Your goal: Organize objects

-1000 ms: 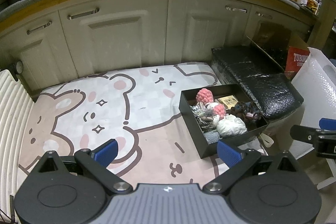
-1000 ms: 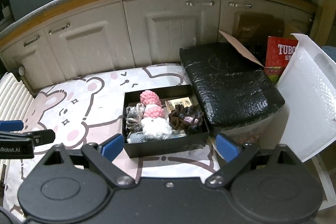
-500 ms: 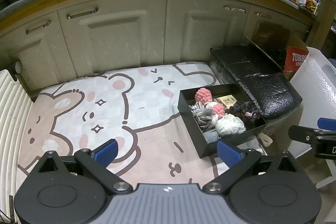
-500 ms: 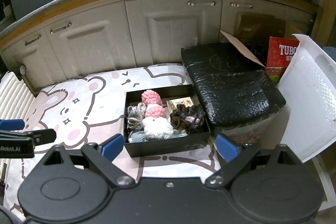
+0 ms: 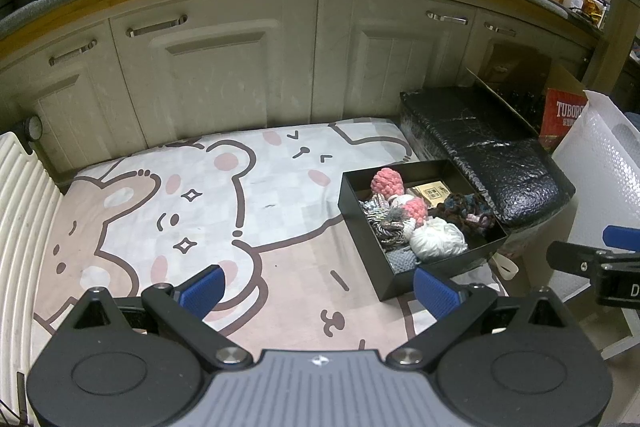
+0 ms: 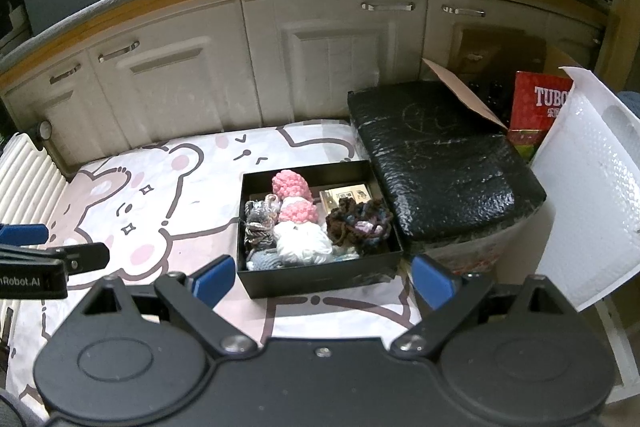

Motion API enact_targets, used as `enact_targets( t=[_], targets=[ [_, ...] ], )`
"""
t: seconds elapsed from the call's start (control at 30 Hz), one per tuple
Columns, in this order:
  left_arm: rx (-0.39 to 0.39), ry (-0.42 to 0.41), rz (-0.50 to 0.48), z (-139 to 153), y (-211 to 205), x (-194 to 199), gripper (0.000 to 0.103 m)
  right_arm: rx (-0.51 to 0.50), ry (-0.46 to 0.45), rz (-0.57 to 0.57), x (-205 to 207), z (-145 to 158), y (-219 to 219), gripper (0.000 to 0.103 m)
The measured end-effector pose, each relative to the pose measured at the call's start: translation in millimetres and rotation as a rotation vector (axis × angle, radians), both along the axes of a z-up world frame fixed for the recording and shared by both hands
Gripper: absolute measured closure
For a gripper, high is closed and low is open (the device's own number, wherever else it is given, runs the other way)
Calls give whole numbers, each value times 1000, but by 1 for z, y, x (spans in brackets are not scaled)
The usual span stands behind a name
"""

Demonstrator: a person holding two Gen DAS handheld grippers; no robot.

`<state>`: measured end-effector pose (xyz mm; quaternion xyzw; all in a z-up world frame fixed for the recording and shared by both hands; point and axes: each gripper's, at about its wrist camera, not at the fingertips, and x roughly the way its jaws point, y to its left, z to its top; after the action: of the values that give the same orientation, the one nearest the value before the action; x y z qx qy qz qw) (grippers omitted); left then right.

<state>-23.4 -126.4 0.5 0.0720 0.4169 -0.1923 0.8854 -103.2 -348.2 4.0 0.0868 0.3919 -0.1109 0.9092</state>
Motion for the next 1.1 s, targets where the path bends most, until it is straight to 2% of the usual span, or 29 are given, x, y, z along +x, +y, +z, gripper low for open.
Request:
enact_targets(
  t=[1.1],
  targets=[
    [-9,4,0,0,2,0,3,1,-2,10,0,1,2,7]
  ],
)
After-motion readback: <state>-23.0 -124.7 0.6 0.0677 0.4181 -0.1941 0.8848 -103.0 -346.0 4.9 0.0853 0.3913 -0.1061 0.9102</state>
